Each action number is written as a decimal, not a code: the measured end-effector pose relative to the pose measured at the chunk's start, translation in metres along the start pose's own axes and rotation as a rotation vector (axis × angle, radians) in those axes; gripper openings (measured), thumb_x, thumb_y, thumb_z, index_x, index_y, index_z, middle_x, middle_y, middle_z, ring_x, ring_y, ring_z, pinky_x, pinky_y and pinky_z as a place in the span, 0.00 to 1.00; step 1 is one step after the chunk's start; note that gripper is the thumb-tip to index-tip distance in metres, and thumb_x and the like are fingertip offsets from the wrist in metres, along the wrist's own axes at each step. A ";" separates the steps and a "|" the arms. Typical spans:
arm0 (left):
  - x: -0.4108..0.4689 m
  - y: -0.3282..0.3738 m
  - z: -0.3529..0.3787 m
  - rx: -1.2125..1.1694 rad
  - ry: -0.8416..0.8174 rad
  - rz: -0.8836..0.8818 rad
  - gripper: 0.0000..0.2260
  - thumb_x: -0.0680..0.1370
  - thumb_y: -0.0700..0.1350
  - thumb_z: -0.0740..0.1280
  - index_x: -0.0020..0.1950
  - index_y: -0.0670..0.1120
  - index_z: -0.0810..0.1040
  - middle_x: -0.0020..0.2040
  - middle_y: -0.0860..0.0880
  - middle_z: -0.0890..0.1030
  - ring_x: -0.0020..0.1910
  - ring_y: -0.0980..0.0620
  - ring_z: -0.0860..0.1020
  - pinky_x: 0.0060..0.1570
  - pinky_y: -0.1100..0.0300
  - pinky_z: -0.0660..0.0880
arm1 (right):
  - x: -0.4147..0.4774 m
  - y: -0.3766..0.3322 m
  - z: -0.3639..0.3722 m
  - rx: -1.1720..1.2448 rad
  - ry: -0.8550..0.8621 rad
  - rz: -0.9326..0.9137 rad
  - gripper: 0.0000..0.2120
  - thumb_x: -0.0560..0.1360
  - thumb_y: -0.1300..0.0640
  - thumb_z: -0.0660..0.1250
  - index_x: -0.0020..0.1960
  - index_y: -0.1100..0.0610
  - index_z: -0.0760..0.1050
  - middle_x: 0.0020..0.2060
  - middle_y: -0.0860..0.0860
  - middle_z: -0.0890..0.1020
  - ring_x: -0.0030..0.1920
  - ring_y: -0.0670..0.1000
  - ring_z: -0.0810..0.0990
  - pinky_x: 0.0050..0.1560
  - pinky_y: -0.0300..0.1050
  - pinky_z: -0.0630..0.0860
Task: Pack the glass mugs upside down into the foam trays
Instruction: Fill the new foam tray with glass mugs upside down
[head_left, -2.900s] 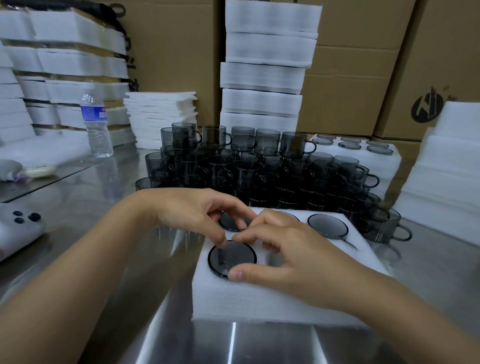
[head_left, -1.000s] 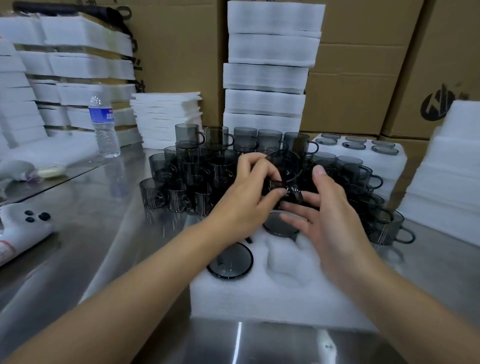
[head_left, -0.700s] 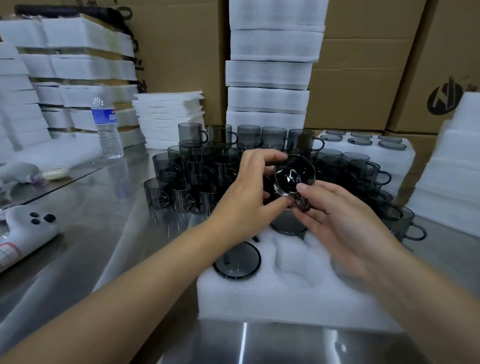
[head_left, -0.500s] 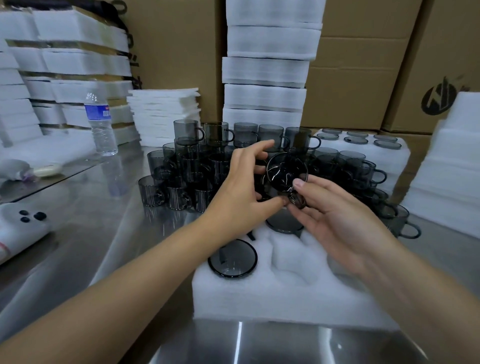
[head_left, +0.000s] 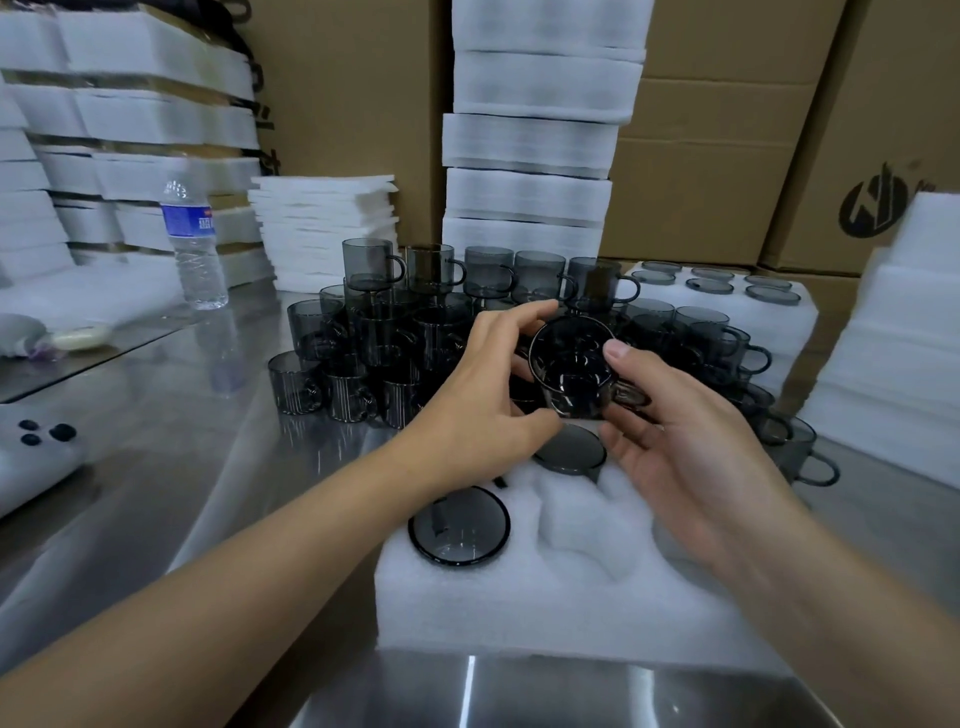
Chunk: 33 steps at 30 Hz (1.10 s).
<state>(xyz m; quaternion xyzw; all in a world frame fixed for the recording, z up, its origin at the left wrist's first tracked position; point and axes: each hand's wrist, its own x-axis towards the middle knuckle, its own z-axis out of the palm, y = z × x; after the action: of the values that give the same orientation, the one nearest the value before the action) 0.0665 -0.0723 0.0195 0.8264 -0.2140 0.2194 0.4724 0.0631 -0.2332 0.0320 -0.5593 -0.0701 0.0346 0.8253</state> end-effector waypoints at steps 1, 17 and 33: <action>0.000 0.001 0.000 -0.009 -0.007 -0.011 0.34 0.69 0.40 0.68 0.72 0.55 0.60 0.58 0.60 0.63 0.47 0.66 0.71 0.42 0.71 0.71 | 0.000 0.000 0.000 -0.004 0.002 -0.012 0.11 0.66 0.51 0.75 0.46 0.53 0.81 0.43 0.49 0.84 0.44 0.47 0.80 0.38 0.39 0.76; -0.003 0.004 0.000 0.044 -0.067 -0.008 0.34 0.69 0.38 0.74 0.69 0.57 0.63 0.59 0.62 0.65 0.50 0.68 0.70 0.46 0.71 0.69 | 0.000 0.000 0.000 -0.109 -0.018 -0.110 0.19 0.66 0.48 0.74 0.49 0.57 0.72 0.47 0.52 0.84 0.44 0.46 0.83 0.43 0.41 0.74; -0.003 0.009 0.000 0.086 -0.066 0.015 0.27 0.67 0.42 0.76 0.63 0.52 0.72 0.56 0.55 0.72 0.57 0.62 0.72 0.58 0.69 0.69 | -0.001 0.000 0.000 -0.101 -0.057 -0.118 0.12 0.68 0.49 0.73 0.44 0.55 0.76 0.36 0.48 0.84 0.34 0.43 0.82 0.30 0.33 0.74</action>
<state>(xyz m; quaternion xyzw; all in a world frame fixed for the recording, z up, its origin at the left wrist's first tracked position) 0.0587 -0.0757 0.0240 0.8511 -0.2262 0.2045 0.4274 0.0617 -0.2329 0.0320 -0.5939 -0.1280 -0.0016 0.7943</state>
